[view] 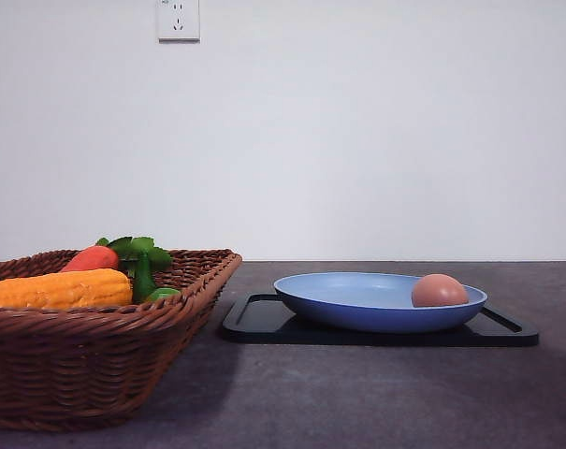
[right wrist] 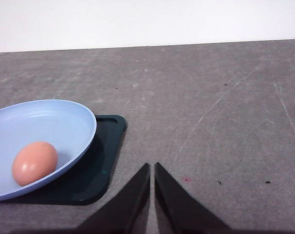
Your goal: Transfer egg from basket to plate and serve
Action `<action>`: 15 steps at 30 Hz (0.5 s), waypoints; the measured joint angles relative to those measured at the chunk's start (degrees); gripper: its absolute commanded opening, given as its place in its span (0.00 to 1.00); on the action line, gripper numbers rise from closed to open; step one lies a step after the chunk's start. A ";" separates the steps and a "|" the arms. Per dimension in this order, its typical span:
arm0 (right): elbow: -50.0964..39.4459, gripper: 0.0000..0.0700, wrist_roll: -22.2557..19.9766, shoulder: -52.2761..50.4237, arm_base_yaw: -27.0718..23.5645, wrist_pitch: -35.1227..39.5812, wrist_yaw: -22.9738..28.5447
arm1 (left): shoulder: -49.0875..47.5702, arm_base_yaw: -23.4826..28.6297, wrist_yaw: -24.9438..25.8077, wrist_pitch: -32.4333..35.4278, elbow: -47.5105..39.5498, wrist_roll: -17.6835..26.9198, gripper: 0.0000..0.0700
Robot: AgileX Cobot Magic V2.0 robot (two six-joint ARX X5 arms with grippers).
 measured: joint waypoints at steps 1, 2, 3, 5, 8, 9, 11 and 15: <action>0.00 0.00 0.00 0.00 0.00 0.00 0.00 | 0.00 0.00 0.01 0.00 0.00 0.01 0.00; 0.00 0.00 0.00 0.00 0.00 0.00 0.00 | 0.00 0.00 0.00 0.00 0.00 0.01 0.00; 0.00 0.00 0.00 0.00 0.00 0.00 0.00 | 0.00 0.00 0.00 0.00 0.00 0.01 0.00; 0.00 0.00 0.00 0.00 0.00 0.00 0.00 | 0.00 0.00 0.01 0.00 0.00 0.00 0.00; 0.00 0.00 0.00 0.00 0.00 0.00 0.00 | 0.00 0.00 0.01 0.00 0.00 0.01 0.00; 0.00 0.00 0.00 0.00 0.00 0.00 0.00 | 0.00 0.00 0.01 0.00 0.00 0.01 0.00; 0.00 0.00 0.00 0.00 0.00 0.00 0.00 | 0.00 0.00 0.00 0.00 0.00 0.01 0.00; 0.00 0.00 0.00 0.00 0.00 0.00 0.00 | 0.00 0.00 0.01 0.00 0.00 0.01 0.00</action>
